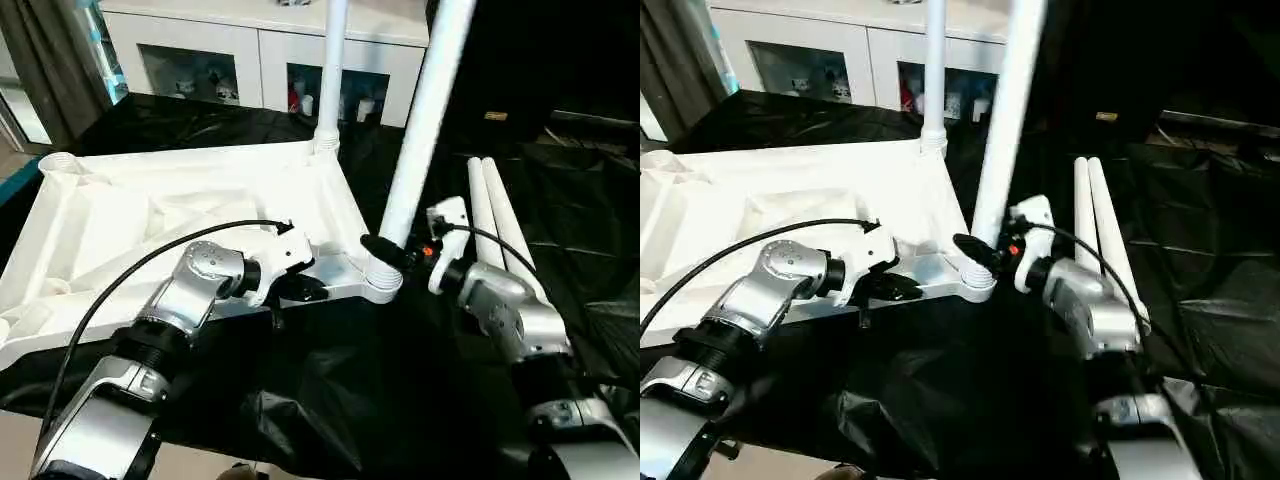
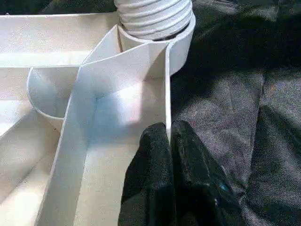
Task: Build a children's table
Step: Insert table leg to table base
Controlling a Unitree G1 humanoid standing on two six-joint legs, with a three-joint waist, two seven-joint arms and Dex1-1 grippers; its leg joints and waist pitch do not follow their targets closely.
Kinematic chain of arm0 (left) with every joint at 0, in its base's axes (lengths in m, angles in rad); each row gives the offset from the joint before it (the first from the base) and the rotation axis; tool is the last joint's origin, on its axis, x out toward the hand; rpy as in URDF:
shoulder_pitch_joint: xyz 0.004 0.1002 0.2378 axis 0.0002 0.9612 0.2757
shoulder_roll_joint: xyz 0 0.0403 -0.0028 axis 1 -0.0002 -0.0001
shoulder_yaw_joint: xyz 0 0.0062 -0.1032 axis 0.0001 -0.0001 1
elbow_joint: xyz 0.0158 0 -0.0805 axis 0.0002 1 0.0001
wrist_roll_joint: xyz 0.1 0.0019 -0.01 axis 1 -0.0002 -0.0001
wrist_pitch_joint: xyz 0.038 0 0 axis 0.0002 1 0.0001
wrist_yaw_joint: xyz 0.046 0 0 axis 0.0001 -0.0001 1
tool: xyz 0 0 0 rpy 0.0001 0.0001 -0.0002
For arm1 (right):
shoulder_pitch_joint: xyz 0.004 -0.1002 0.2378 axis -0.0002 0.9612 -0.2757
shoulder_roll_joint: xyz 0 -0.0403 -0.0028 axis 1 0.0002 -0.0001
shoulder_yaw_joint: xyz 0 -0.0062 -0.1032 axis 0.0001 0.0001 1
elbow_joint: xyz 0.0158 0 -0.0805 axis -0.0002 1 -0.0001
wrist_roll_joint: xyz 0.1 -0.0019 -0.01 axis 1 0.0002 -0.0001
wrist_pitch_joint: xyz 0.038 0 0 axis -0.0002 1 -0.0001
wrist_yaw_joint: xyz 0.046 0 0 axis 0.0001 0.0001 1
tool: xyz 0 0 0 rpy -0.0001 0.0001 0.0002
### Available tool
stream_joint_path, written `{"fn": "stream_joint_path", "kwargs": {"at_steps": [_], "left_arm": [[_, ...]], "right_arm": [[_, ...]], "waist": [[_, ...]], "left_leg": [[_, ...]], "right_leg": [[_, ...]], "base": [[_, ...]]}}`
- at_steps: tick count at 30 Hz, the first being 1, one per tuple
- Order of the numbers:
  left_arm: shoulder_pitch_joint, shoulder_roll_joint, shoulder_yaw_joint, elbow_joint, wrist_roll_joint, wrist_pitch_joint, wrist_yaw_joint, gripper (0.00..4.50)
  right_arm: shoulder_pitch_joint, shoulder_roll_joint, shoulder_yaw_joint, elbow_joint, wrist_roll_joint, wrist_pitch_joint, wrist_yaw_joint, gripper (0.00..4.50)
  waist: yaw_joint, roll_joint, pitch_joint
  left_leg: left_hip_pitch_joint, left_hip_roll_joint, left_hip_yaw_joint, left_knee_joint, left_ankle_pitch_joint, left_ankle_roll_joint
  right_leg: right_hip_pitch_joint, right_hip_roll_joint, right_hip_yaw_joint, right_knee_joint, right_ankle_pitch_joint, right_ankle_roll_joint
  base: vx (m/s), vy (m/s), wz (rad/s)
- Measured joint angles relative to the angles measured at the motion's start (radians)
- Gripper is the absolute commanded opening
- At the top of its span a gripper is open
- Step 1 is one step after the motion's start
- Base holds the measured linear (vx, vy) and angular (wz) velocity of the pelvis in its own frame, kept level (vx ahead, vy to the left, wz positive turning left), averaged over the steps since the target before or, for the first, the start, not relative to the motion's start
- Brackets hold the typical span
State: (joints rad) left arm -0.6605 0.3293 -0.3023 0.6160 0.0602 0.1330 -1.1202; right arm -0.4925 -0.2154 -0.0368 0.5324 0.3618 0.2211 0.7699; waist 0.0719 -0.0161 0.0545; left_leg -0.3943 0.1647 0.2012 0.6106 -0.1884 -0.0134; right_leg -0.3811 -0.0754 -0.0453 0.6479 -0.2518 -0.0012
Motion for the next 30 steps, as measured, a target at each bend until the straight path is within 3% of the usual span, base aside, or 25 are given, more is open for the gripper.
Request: {"fn": "stream_joint_path", "kwargs": {"at_steps": [11,18,22,26,30], "left_arm": [[-0.005,-0.013,-0.001,0.030,0.006,-0.027,0.006,0.00],[-0.011,-0.022,-0.001,0.047,0.009,-0.034,0.006,0.00],[-0.015,-0.024,-0.003,0.057,0.009,-0.044,0.006,0.00],[-0.016,-0.023,-0.002,0.069,0.011,-0.054,0.007,0.00],[-0.016,-0.022,-0.002,0.073,0.011,-0.058,0.009,0.00]], "right_arm": [[0.114,0.085,-0.071,-0.012,0.041,-0.161,-0.026,1.93],[0.140,0.099,-0.082,0.003,0.054,-0.234,-0.025,1.93],[0.145,0.092,-0.058,0.001,0.024,-0.269,-0.021,1.93],[0.143,0.048,0.006,-0.021,-0.059,-0.308,-0.015,1.92],[0.133,0.032,0.021,-0.022,-0.090,-0.312,0.001,1.91]], "waist": [[0.011,0.005,-0.003],[0.015,0.007,-0.004],[0.015,0.007,-0.004],[0.015,0.007,-0.005],[0.014,0.007,-0.005]], "left_leg": [[0.002,0.000,0.000,-0.001,0.000,0.000],[0.003,0.000,0.000,-0.001,0.000,0.000],[0.004,0.000,0.000,-0.001,0.000,0.000],[0.008,0.000,0.000,-0.001,0.000,-0.001],[0.010,0.000,0.000,-0.001,-0.003,-0.005]], "right_leg": [[0.002,0.000,0.000,0.000,0.000,0.000],[0.003,0.000,0.000,0.000,0.000,0.000],[0.003,0.000,0.000,-0.001,0.000,0.000],[0.008,0.000,0.000,-0.001,0.000,0.000],[0.009,0.000,0.000,-0.002,0.000,0.000]], "base": [[0.000,0.000,0.00],[0.000,0.000,0.00],[0.000,0.000,0.00],[0.000,0.000,0.00],[0.000,0.000,0.00]]}}
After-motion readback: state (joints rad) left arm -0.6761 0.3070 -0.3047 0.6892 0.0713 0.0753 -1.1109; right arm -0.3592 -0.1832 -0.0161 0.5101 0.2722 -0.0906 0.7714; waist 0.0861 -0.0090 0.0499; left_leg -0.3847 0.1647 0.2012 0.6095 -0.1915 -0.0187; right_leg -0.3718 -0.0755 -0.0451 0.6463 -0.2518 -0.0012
